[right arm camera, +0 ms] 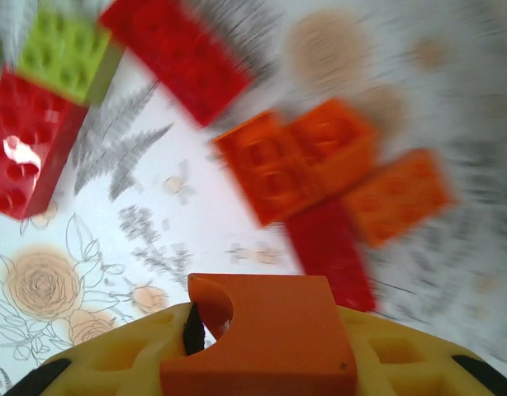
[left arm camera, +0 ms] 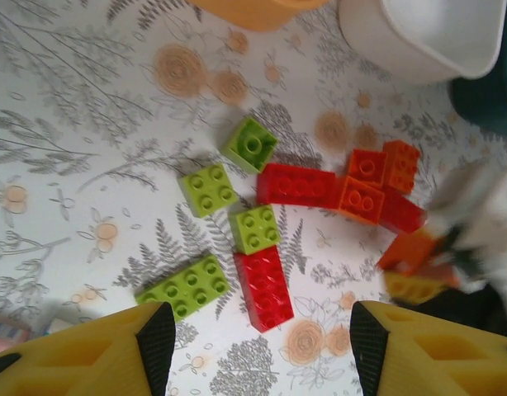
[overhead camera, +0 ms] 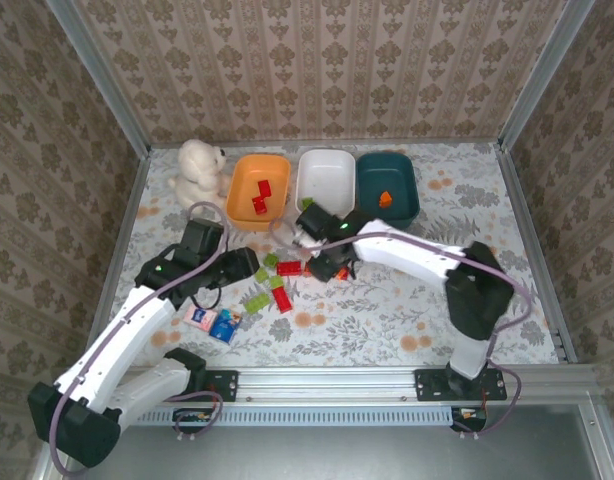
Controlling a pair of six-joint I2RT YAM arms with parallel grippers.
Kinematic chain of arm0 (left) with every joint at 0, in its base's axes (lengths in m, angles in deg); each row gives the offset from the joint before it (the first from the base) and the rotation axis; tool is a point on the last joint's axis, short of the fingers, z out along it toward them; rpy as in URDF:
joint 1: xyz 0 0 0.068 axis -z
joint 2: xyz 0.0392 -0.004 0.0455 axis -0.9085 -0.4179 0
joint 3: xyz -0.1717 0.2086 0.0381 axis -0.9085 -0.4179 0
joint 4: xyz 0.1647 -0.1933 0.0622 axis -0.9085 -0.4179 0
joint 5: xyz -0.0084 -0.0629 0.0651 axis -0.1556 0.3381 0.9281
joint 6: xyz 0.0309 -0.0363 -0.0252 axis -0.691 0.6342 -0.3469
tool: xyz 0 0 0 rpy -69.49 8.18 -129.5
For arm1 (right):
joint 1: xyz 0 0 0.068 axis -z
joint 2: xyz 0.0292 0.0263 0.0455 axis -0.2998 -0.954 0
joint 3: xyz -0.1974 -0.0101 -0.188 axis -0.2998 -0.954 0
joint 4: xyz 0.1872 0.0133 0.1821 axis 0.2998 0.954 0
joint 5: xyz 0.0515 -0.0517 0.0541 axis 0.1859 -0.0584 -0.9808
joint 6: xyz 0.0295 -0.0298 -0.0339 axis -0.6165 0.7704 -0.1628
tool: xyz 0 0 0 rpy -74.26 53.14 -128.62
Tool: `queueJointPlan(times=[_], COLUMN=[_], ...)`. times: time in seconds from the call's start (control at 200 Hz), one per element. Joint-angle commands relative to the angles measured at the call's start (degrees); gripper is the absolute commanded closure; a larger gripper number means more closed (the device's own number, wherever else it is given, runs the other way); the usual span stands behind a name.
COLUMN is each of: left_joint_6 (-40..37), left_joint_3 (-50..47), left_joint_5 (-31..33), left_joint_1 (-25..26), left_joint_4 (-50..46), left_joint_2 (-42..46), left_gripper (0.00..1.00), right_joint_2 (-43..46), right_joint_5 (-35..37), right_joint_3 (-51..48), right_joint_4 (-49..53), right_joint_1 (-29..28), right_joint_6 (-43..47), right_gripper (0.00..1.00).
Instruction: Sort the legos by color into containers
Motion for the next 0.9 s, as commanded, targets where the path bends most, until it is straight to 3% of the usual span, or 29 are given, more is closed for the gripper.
queueJointPlan(times=[0.0, 0.135, 0.4, 0.62, 0.895], left_joint_6=[-0.2, -0.3, -1.8, -0.9, -1.8], left_joint_3=[-0.4, 0.9, 4.2, 3.8, 3.8], left_joint_5=[-1.3, -1.9, -1.9, -1.1, -1.5], left_joint_1=[1.5, 2.9, 4.6, 5.0, 5.2], left_joint_4=[3.9, 6.8, 7.5, 7.6, 7.3], left_joint_2=[-1.7, -5.3, -10.1, -9.8, -9.8], left_gripper=[0.39, 0.39, 0.39, 0.39, 0.39], right_joint_2=[5.5, 3.7, -11.0, -21.7, -28.4], right_joint_5=[3.8, 6.4, 10.6, 10.1, 8.2], right_joint_3=[1.6, 5.1, 18.9, 27.9, 32.0], right_joint_4=[1.0, 0.9, 5.7, 9.5, 10.8], right_joint_1=[7.2, 17.9, 31.2, 33.9, 34.4], right_joint_6=[-6.5, -13.5, -26.3, -31.4, -34.4], right_gripper=[0.76, 0.75, 0.75, 0.74, 0.7])
